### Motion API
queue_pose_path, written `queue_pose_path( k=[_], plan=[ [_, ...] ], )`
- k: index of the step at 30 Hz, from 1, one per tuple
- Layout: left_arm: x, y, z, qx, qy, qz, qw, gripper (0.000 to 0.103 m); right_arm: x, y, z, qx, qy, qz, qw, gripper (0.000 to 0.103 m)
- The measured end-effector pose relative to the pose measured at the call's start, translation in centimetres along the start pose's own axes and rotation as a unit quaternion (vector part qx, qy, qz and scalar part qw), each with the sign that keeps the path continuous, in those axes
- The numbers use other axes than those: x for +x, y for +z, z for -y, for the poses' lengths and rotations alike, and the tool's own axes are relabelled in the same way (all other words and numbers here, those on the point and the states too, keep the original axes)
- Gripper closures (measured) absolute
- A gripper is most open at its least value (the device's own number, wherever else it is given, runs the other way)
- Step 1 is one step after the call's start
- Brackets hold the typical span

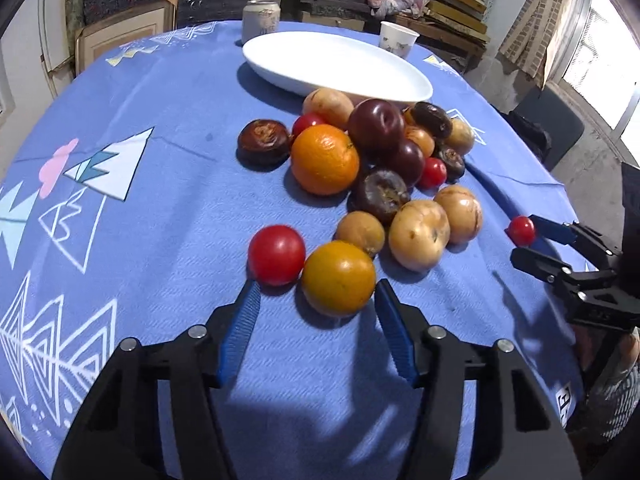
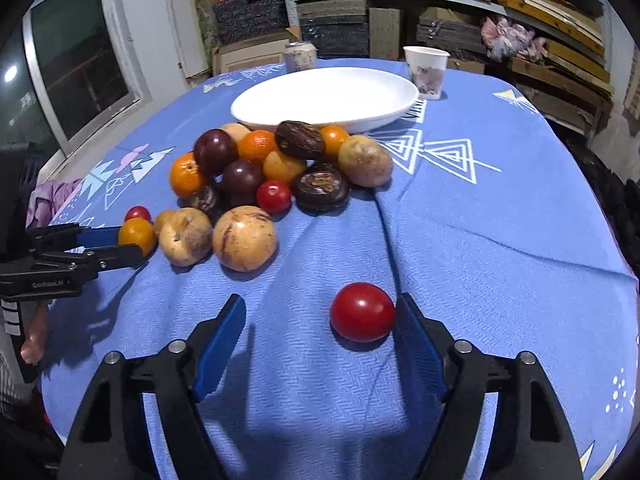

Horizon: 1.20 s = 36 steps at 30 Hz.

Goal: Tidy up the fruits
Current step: 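Grasp the lone red tomato with the right tool while the left tool grasps a small orange tomato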

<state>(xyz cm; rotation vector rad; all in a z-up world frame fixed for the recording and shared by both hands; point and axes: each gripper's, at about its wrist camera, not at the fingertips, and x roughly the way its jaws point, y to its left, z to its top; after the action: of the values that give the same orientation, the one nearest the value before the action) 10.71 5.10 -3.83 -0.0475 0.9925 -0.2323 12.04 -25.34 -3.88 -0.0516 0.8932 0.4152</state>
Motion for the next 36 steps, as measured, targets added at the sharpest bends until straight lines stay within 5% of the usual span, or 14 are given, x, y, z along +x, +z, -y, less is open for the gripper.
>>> queue_pose_path(
  k=[5, 12, 17, 25, 28, 32, 36],
  plan=[
    [0.2, 0.2, 1.4, 0.02, -0.016, 0.001, 0.9997, 0.058, 0.8, -0.2, 1.0, 0.025, 0.01, -0.02, 0.999, 0.039],
    [1.3, 0.6, 1.5, 0.021, 0.007, 0.004, 0.9997, 0.058, 0.9, -0.1, 0.7, 0.015, -0.002, -0.026, 1.0, 0.043],
    [1.0, 0.4, 1.9, 0.037, 0.011, 0.015, 0.9992, 0.066, 0.6, -0.1, 1.8, 0.035, 0.004, -0.018, 0.999, 0.069],
    [-1.2, 0.2, 1.2, 0.017, -0.003, 0.046, 0.9988, 0.066, -0.9, 0.1, 1.5, 0.024, 0.006, 0.008, 1.0, 0.07],
    [-2.9, 1.9, 0.6, 0.01, 0.0, 0.056, 0.9984, 0.066, -2.9, 2.1, 1.1, 0.013, 0.006, 0.034, 0.999, 0.07],
    [-4.4, 7.0, 0.7, 0.015, 0.015, 0.091, 0.9956, 0.066, -4.3, 8.6, 0.4, -0.003, 0.012, 0.086, 0.996, 0.07],
    [-2.8, 12.7, 1.1, 0.028, 0.015, 0.104, 0.9941, 0.066, -0.6, 15.6, 0.2, -0.008, 0.016, 0.085, 0.996, 0.07]
  ],
)
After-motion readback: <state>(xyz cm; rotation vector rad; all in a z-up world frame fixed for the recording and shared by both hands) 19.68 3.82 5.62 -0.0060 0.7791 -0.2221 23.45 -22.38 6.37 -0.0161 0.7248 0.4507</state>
